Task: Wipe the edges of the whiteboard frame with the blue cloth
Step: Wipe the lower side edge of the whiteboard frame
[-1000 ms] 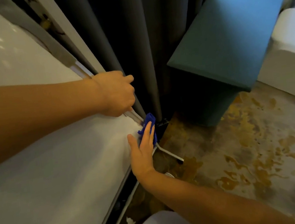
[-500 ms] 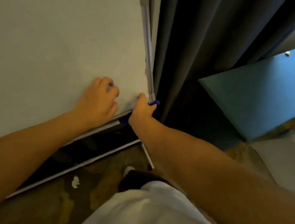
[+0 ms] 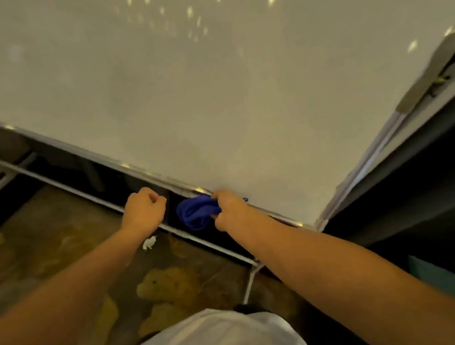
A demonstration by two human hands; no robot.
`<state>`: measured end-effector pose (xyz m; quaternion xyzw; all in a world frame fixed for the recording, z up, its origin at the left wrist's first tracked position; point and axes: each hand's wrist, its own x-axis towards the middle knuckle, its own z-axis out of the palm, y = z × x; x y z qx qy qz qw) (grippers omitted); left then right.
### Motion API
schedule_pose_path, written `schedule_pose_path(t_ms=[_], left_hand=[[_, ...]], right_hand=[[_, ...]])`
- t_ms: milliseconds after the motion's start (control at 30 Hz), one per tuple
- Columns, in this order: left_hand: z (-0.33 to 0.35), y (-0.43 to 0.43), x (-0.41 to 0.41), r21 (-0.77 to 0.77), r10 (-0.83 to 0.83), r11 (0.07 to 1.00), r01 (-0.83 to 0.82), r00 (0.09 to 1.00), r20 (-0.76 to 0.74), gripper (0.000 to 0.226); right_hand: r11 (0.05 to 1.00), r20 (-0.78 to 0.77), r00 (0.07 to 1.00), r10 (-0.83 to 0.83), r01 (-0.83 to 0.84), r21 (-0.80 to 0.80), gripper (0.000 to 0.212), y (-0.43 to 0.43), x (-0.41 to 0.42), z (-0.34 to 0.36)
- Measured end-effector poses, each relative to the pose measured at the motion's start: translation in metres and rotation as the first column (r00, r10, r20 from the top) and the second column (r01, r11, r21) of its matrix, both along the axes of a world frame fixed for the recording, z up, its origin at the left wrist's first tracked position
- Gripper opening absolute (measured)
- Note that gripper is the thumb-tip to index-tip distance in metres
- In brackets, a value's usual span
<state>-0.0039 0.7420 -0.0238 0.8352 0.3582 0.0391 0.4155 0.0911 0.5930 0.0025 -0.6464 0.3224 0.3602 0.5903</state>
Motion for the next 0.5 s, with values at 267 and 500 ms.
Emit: schedule_pose_path(t_ms=[267,500], left_hand=[[-0.030,-0.095,-0.039,-0.678,0.524,0.504,-0.535,0.813,-0.252,0.036],[-0.006,-0.237,0.000,-0.925,0.599,-0.021,-0.379,0.736,-0.315,0.044]], right_hand=[[0.673,0.542,0.466,0.699,-0.685,-0.279,0.028,0.023,0.031,0.041],[-0.309,-0.126,-0.980,0.154,0.073,-0.948,0.032,-0.030,0.057,0.049]])
